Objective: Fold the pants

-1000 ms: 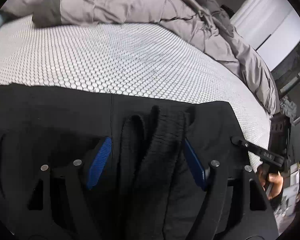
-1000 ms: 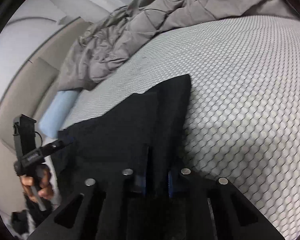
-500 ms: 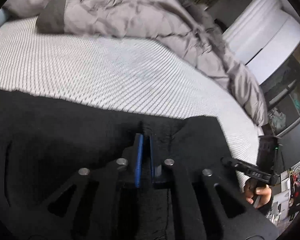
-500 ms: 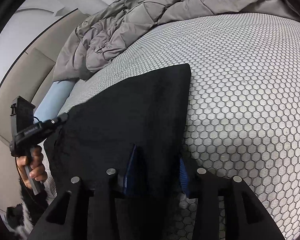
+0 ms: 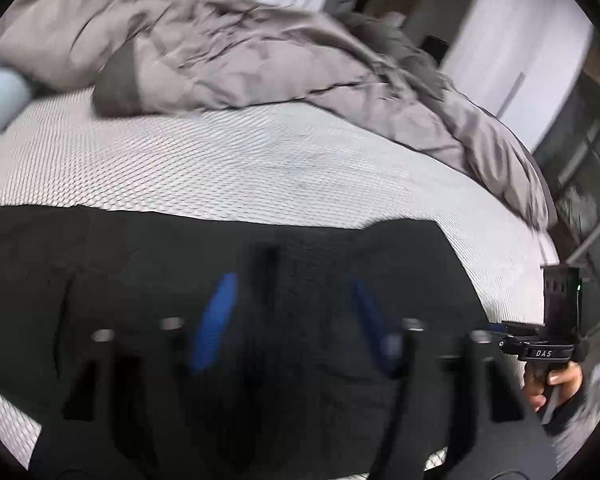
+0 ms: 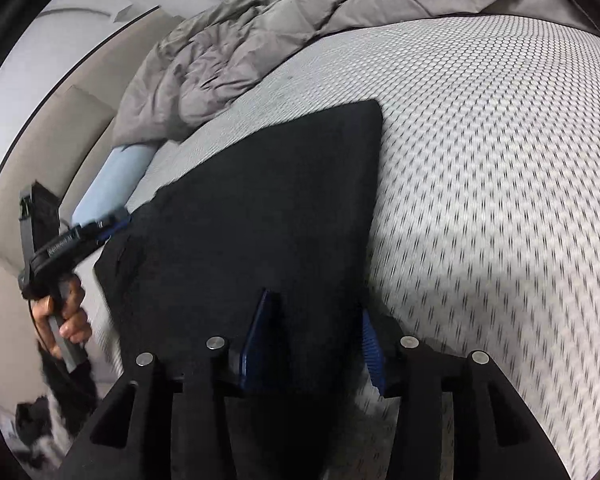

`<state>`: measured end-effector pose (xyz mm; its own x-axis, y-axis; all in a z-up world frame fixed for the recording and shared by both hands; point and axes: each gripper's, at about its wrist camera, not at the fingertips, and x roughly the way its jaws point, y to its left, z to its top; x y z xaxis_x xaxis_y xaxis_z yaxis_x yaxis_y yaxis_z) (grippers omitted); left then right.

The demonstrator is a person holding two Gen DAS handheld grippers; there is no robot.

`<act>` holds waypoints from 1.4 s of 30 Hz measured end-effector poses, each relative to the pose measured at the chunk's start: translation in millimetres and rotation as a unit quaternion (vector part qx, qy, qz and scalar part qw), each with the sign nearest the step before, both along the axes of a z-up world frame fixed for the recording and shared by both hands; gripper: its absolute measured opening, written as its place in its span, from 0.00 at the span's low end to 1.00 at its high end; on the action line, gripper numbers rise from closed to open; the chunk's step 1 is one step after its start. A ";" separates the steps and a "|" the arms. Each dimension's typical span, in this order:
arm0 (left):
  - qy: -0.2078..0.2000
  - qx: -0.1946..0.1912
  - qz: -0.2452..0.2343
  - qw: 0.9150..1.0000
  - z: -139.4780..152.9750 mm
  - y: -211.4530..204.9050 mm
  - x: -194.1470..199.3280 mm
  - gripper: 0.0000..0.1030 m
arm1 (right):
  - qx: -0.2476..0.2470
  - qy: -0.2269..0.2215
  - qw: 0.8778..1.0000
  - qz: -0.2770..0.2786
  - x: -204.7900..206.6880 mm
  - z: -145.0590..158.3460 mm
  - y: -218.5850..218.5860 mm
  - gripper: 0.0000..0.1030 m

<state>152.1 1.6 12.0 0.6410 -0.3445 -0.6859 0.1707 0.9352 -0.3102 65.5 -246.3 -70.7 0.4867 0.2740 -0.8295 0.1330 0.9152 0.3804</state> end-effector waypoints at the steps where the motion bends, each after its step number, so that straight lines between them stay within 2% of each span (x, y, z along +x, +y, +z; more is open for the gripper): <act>1: -0.003 0.006 -0.021 1.000 0.0 -13.0 -8.2 0.65 | -0.003 -0.001 1.000 0.006 -10.5 -0.1 5.9 0.49; 4: -0.008 0.025 -0.091 0.996 -5.7 -55.8 -32.5 0.66 | -0.015 -0.004 1.000 0.005 -38.4 -3.6 18.5 0.47; 6: -0.001 0.046 -0.121 0.992 -14.4 -79.0 -42.9 0.66 | -0.035 -0.015 0.999 0.008 -60.4 -0.4 29.6 0.37; 8: 0.007 0.055 -0.122 0.991 -21.6 -92.3 -49.5 0.66 | -0.041 -0.014 0.999 0.011 -82.3 -2.8 38.5 0.34; 10: 0.010 0.048 -0.130 0.990 -26.2 -102.3 -56.0 0.67 | -0.049 -0.021 0.998 0.014 -96.4 0.7 44.3 0.34; 12: 0.000 0.056 -0.142 0.988 -28.1 -120.6 -60.5 0.69 | -0.024 -0.035 0.999 0.011 -98.3 9.0 40.3 0.42; 14: -0.001 0.069 -0.172 0.983 -35.2 -142.1 -63.5 0.71 | -0.011 -0.048 0.999 -0.004 -90.1 17.4 31.6 0.51; 16: 0.006 0.131 -0.184 0.974 -50.4 -164.6 -65.7 0.72 | -0.012 -0.037 0.999 -0.009 -71.7 15.4 25.9 0.55; 18: 0.009 0.161 -0.189 0.969 -62.6 -173.8 -70.5 0.74 | -0.001 -0.013 1.000 -0.006 -52.2 6.3 22.3 0.57; 20: 0.011 0.155 -0.191 0.969 -66.5 -173.8 -71.2 0.74 | -0.008 0.004 1.000 0.005 -27.9 -3.8 21.9 0.57; 25: 0.017 0.140 -0.215 0.966 -71.4 -165.9 -72.1 0.74 | -0.006 0.008 1.000 0.010 42.8 -14.2 -1.2 0.56; 27: 0.019 0.137 -0.217 0.966 -71.1 -162.0 -68.1 0.74 | -0.013 0.010 1.000 0.006 77.8 -19.1 -11.8 0.46; 31: 0.019 0.133 -0.218 0.967 -69.4 -157.8 -64.4 0.74 | 0.005 0.016 1.000 0.014 139.9 -25.2 -41.5 0.23; 34: 0.018 0.134 -0.219 0.966 -68.0 -158.0 -66.3 0.74 | 0.007 0.006 1.000 0.004 164.9 -23.6 -56.4 0.24; 36: 0.018 0.119 -0.226 0.967 -60.9 -154.2 -63.1 0.74 | 0.008 0.001 1.000 -0.014 166.1 -18.3 -62.6 0.27; 37: 0.018 0.106 -0.227 0.968 -56.4 -148.8 -61.9 0.74 | 0.011 -0.003 0.999 -0.029 158.6 -12.5 -65.6 0.33; 38: 0.017 0.080 -0.221 0.972 -48.2 -138.1 -60.5 0.74 | 0.007 -0.008 0.999 -0.037 149.2 -7.5 -66.0 0.42; 39: 0.014 0.063 -0.215 0.974 -42.5 -129.8 -58.3 0.74 | -0.002 -0.013 0.999 -0.038 135.2 -2.3 -64.9 0.46; 41: -0.001 0.013 -0.181 0.983 -27.1 -100.2 -51.8 0.75 | -0.004 -0.014 0.999 -0.040 100.1 2.2 -60.9 0.50; 42: -0.005 0.007 -0.159 0.987 -23.5 -87.7 -47.0 0.75 | 0.007 -0.010 0.999 -0.039 79.4 1.2 -61.6 0.50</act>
